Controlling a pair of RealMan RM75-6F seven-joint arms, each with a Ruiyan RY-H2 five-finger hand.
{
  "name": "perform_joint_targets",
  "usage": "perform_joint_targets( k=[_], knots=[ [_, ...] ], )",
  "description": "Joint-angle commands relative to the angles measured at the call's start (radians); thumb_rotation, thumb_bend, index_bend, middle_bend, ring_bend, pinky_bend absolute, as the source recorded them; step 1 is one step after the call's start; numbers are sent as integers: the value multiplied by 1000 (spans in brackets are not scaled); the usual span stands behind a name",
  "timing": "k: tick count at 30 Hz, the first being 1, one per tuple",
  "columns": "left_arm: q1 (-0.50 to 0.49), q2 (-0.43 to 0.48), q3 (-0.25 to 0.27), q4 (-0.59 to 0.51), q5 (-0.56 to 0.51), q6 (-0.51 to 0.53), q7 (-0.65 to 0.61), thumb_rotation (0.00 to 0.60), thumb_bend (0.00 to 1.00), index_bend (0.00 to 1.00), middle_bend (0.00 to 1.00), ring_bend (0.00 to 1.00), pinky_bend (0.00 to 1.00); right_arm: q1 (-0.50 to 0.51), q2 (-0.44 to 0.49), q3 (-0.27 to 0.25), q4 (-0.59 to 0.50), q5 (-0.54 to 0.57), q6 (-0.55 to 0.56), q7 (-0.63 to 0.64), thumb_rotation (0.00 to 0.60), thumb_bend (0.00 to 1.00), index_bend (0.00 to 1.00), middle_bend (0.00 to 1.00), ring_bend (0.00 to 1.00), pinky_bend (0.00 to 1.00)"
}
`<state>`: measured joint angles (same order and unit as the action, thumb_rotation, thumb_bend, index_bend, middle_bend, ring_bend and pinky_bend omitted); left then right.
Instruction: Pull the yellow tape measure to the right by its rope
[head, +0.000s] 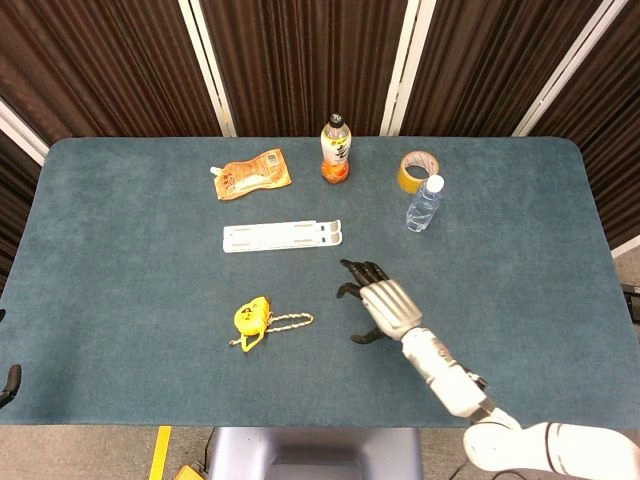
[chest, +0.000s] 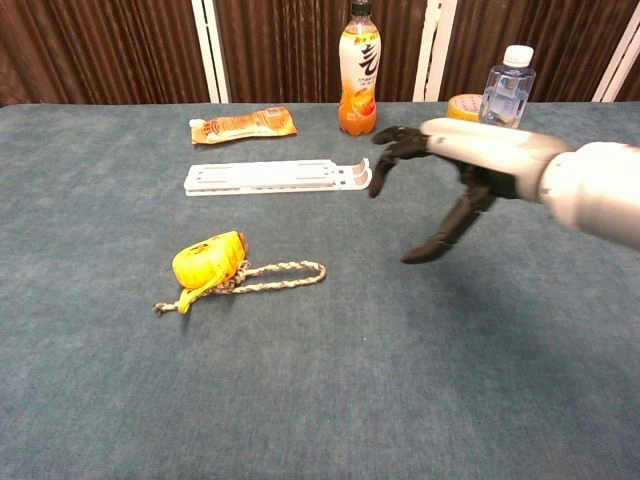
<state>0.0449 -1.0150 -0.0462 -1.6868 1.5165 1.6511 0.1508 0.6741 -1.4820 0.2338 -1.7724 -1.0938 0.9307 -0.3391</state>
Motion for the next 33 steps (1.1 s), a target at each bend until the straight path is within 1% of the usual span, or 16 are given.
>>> perform_joint_targets(
  k=[1,5,11,15,20,22,33],
  knots=[
    [0,2,0,1,0,-2,-3,600,447,47,0,0,117,57,-79,32,53,67,13,-55,600,222,492,80,76,0],
    [4,7,2,4,-7,-4,-16,600,446,47,0,0,117,96,-138,51,106,138,16,-78,600,263,513,82,81,0],
    [12,16,-3,5,-13,8,-39,600,447,47,0,0,117,134,-209,43,204,199,9,-90,600,285,527,82,83,0],
    [14,19,-5,7,-17,11,-46,600,448,47,0,0,117,147,-239,39,241,199,0,-69,600,294,535,85,85,0],
    [16,20,-6,7,-17,14,-49,600,447,47,0,0,117,158,-277,43,272,177,2,-29,600,334,584,108,103,0],
    [17,21,-6,6,-17,15,-50,600,446,47,0,0,117,163,-288,40,285,176,0,-27,600,350,595,110,104,0],
    [15,25,-12,13,-33,3,-69,600,448,47,0,0,117,189,-355,27,377,194,-12,-38,600,363,601,110,104,0]
  ],
)
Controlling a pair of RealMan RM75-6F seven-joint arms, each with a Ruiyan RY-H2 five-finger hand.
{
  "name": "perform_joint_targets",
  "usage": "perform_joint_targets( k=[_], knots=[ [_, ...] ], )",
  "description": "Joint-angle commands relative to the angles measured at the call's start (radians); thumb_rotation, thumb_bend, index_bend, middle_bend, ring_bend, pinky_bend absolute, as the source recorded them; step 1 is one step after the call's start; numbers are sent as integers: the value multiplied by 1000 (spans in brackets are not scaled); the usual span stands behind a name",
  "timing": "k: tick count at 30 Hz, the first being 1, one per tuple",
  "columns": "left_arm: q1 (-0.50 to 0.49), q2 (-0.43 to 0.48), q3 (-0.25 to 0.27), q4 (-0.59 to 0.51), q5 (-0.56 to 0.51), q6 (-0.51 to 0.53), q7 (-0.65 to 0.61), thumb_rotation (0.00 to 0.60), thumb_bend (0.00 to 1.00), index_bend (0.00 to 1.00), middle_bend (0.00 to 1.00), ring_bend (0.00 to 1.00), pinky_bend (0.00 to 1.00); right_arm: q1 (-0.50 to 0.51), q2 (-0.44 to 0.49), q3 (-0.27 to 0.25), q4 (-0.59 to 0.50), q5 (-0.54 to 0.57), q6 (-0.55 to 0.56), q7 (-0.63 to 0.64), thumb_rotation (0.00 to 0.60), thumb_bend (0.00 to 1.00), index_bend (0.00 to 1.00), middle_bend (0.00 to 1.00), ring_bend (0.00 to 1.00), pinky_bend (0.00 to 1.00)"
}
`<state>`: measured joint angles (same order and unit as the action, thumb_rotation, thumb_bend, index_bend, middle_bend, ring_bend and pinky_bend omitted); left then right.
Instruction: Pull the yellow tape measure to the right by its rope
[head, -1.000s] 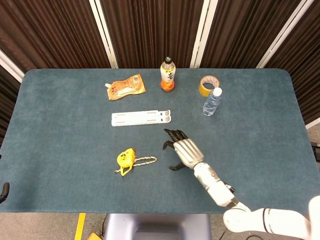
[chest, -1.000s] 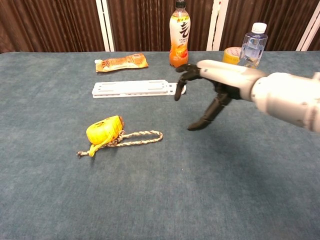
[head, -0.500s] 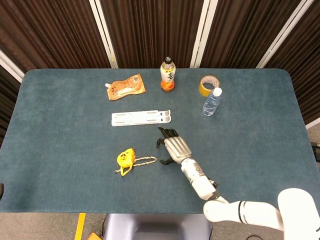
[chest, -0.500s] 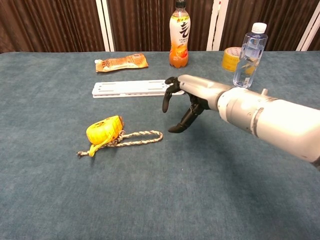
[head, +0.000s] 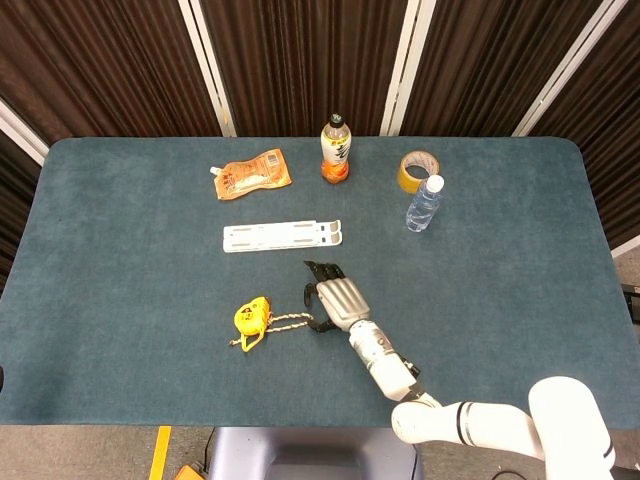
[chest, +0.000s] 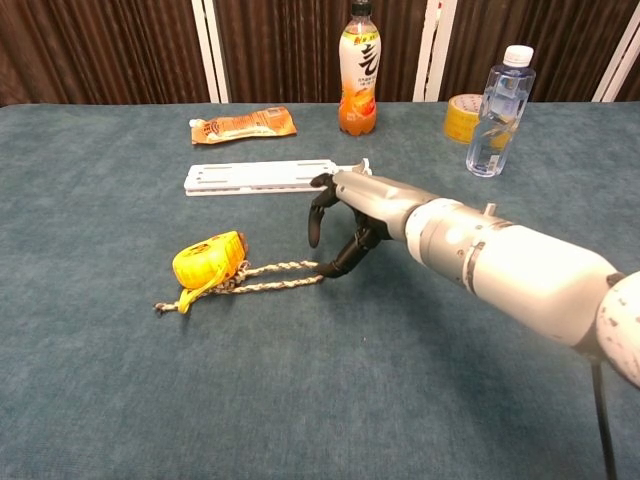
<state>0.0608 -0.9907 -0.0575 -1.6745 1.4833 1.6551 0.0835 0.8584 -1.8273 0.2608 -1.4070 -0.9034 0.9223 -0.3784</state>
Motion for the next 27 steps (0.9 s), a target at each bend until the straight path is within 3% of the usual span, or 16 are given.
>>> perform_joint_targets(
  k=[1,20,27],
  knots=[
    [-1,0,-1,1,2,0,-1,600,448,47,0,0,117,6,-13,0,16,5,-5,2,600,363,602,110,104,0],
    [1,2,-1,0,3,1,-7,600,448,49,0,0,117,20,-71,1,74,19,-19,9,600,394,598,110,104,0],
    [2,3,0,2,3,0,-11,600,448,49,0,0,117,19,-77,4,76,10,-20,22,600,439,690,130,112,0]
  ],
)
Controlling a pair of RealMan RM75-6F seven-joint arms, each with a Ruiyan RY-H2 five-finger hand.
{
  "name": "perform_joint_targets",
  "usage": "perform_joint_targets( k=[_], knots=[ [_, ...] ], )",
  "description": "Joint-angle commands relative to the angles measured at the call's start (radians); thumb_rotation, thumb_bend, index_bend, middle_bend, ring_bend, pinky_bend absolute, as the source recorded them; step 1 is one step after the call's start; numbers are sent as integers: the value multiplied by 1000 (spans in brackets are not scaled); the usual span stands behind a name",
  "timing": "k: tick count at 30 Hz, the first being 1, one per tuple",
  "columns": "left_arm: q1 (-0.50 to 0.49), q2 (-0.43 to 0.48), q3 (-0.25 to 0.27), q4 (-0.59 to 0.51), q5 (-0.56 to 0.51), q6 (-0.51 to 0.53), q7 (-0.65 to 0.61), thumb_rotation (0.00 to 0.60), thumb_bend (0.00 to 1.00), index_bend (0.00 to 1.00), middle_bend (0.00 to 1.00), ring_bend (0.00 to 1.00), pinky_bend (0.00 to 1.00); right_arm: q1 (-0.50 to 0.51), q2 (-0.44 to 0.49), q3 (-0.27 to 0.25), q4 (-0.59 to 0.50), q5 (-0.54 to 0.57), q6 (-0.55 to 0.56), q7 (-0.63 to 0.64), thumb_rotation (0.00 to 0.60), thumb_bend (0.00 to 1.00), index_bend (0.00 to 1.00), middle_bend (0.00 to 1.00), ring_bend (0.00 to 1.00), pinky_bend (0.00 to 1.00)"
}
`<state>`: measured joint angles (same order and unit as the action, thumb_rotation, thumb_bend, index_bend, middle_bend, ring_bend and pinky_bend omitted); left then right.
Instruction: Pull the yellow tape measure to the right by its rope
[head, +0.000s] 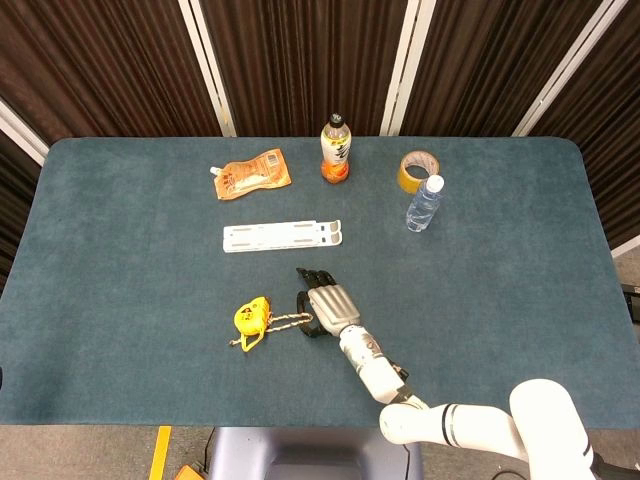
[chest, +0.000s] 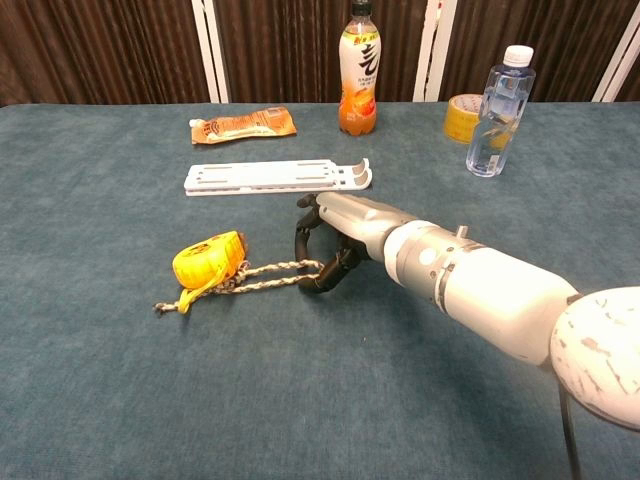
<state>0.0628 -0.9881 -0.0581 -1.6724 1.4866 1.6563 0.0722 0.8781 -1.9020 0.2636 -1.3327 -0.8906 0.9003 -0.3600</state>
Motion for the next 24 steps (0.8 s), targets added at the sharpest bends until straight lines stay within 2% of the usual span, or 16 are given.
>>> perform_joint_targets(
  k=[1,15,24],
  knots=[
    [-1,0,0,0,-1,-2,1,600,448,49,0,0,117,0,-4,3,2,-3,2,5,600,443,705,134,116,0],
    [1,4,2,1,2,-3,-10,600,448,50,0,0,120,-4,-3,5,-9,-9,1,14,600,464,806,155,129,0],
    [0,3,4,-1,6,-5,-5,600,448,50,0,0,120,-32,43,-6,-57,-17,33,4,600,474,844,169,139,0]
  ],
)
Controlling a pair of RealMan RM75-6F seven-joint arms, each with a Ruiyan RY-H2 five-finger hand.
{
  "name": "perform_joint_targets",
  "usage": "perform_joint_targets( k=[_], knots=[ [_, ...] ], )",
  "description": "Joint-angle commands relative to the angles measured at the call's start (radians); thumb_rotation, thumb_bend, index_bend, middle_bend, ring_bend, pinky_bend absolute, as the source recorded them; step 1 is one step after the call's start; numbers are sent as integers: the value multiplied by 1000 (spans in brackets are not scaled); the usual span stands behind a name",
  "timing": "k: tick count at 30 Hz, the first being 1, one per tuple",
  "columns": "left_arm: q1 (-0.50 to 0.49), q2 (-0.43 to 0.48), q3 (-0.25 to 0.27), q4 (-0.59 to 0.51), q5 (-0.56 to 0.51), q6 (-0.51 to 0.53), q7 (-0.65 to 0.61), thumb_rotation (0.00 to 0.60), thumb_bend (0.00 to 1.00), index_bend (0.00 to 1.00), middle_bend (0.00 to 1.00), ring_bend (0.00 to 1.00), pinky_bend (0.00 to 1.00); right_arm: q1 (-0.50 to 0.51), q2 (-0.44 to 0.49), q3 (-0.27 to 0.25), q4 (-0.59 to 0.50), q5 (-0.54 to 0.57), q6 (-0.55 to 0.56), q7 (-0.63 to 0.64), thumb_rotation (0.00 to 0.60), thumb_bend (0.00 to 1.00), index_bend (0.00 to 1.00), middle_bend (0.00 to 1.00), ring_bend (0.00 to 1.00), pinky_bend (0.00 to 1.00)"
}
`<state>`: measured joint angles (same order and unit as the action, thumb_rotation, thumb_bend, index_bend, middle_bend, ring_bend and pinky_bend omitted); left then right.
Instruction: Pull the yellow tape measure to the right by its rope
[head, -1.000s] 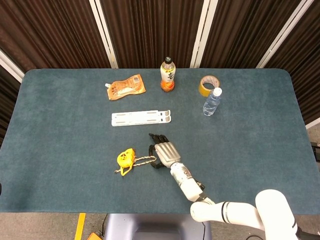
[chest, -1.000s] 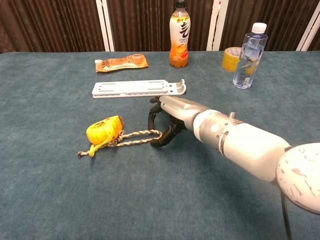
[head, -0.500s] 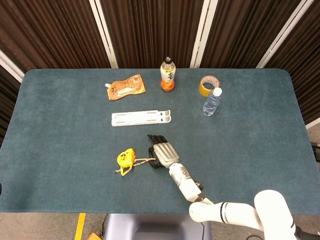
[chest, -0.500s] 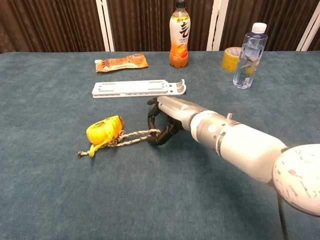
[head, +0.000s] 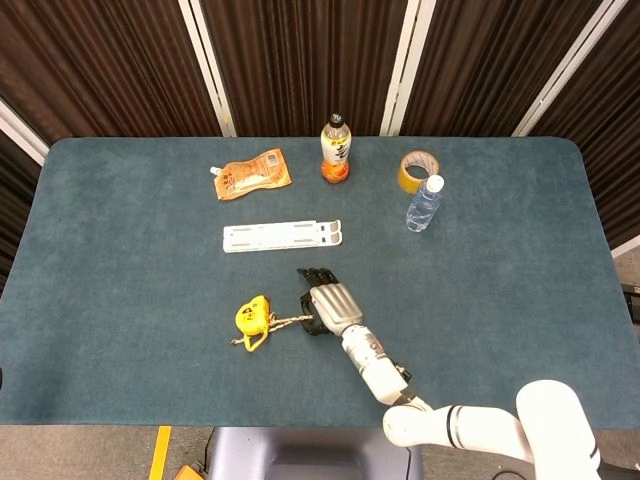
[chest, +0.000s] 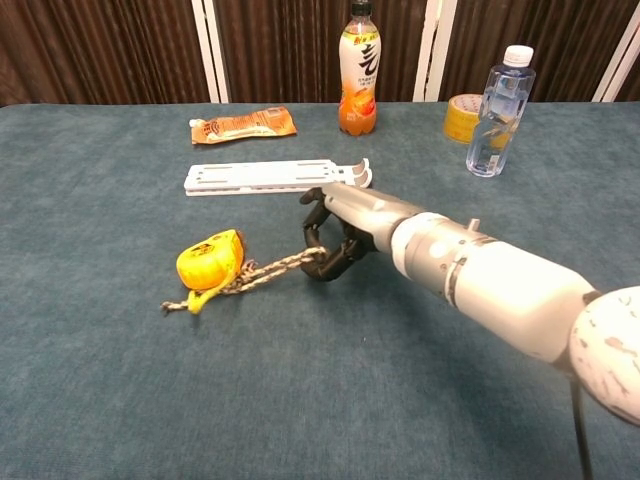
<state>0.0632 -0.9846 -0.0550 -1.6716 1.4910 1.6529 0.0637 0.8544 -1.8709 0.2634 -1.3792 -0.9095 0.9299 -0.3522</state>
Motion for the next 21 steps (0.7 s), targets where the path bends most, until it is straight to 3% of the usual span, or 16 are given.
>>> perform_joint_targets(
  k=[1,13,21],
  knots=[
    [-1,-1,2,-2,2,-3,6,600,448,50,0,0,120,-12,19,-7,-15,3,6,-3,600,475,848,171,140,0],
    [-3,-8,6,-7,13,-4,21,600,448,50,0,0,121,-91,127,-66,-69,-48,42,28,600,490,874,189,158,0],
    [-5,-11,11,-7,17,-9,26,600,448,50,0,0,121,-166,230,-129,-112,-115,77,62,600,558,873,189,158,0]
  ],
)
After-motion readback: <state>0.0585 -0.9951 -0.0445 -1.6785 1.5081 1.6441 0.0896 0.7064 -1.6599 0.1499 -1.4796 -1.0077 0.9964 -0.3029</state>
